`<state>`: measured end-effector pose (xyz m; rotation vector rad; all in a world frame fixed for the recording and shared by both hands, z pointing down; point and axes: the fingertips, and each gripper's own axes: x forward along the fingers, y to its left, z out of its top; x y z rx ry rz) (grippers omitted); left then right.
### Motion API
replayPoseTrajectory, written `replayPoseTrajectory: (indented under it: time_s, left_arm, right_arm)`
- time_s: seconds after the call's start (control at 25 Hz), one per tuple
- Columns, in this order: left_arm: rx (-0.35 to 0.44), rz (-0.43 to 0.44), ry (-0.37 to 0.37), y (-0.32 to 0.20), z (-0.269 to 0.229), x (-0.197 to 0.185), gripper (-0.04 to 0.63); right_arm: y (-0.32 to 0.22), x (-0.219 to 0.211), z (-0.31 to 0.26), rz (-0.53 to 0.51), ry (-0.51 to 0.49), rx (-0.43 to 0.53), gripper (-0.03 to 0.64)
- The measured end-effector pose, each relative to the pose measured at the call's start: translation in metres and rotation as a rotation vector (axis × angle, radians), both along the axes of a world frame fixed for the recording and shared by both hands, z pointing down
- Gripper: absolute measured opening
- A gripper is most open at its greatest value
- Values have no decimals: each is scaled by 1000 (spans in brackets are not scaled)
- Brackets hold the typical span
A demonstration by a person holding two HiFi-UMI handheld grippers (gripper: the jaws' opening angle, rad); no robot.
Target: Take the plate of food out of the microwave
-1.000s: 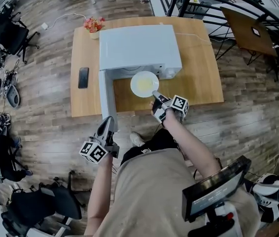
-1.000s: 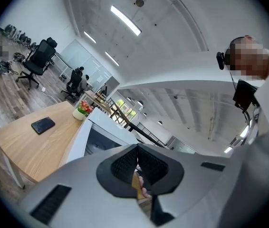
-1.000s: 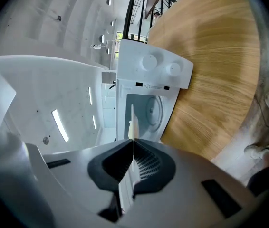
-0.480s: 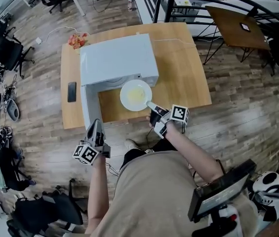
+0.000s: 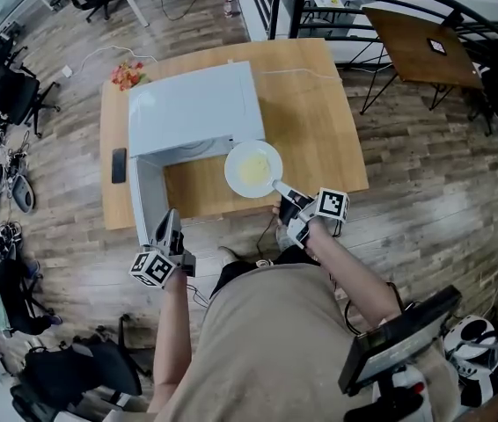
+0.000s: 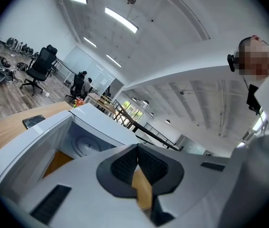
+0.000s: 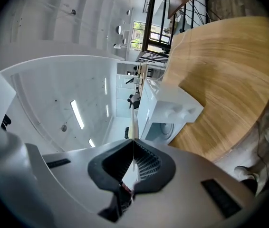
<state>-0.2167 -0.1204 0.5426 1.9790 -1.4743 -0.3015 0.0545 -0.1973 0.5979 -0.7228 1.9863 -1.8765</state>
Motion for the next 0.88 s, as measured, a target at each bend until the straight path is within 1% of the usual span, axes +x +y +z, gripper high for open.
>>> replayPoseTrajectory:
  time_s: [0.16,0.32,0.52,0.88]
  left_arm:
    - [-12,-1,-20,0,6,4,5]
    - [-43,-7,-33,2,22,0,5]
    - [-78,-16,-42,6,40,-5,5]
    - [-128,-14,-44,13,61,-10,5]
  right_arm:
    - [2,11,15,-4,23,-26,12]
    - [6,4,39,-29,40,-56,12]
    - [10,-18,76,-76,64,-111,12]
    - [7,-64,162,-157,162,-184,14]
